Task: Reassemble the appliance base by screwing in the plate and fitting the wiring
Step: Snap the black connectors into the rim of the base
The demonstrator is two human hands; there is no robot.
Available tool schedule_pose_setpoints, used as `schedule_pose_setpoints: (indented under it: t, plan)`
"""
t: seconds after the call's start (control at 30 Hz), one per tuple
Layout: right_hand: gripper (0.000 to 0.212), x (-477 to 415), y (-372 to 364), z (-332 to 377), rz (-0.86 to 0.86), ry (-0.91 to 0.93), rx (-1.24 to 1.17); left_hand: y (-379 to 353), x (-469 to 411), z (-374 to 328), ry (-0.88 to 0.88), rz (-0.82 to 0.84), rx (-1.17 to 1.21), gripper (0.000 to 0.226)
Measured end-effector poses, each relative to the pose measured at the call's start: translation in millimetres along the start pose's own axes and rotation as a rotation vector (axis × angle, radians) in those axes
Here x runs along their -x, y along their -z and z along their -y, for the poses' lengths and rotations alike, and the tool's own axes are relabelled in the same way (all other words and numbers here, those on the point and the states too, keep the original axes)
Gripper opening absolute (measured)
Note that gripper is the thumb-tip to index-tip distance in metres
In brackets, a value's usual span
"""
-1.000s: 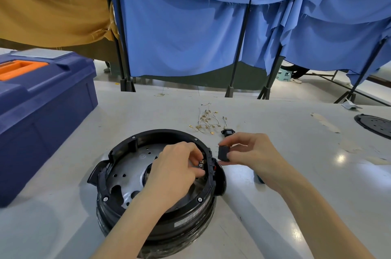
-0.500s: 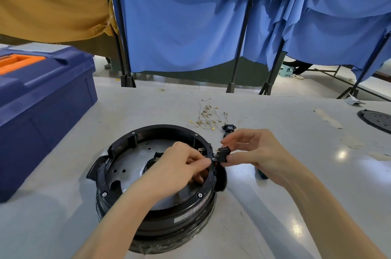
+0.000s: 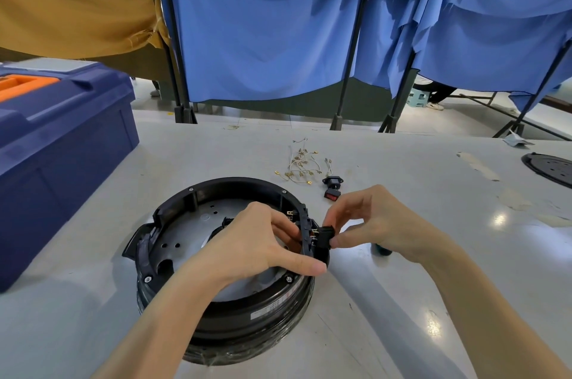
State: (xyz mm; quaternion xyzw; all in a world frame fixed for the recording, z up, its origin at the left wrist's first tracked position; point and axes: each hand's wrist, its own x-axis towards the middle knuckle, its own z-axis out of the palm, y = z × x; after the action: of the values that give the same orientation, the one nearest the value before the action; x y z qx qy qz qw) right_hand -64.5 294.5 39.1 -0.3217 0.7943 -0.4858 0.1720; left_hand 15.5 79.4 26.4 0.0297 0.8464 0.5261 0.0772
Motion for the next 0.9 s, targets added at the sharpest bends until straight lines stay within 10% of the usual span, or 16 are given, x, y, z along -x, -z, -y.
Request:
schedule_pose_setpoints:
  t: [0.33, 0.9]
  plan:
    - [0.018, -1.8, -7.5, 3.2, -0.009, 0.038, 0.035, 0.9, -0.7, 2.5, 0.05, -0.15, 0.08, 0.007]
    - [0.016, -1.6, -6.9, 2.8, -0.002, 0.009, 0.078, -3.4, -3.4, 2.3, -0.012, -0.167, -0.065, 0.014]
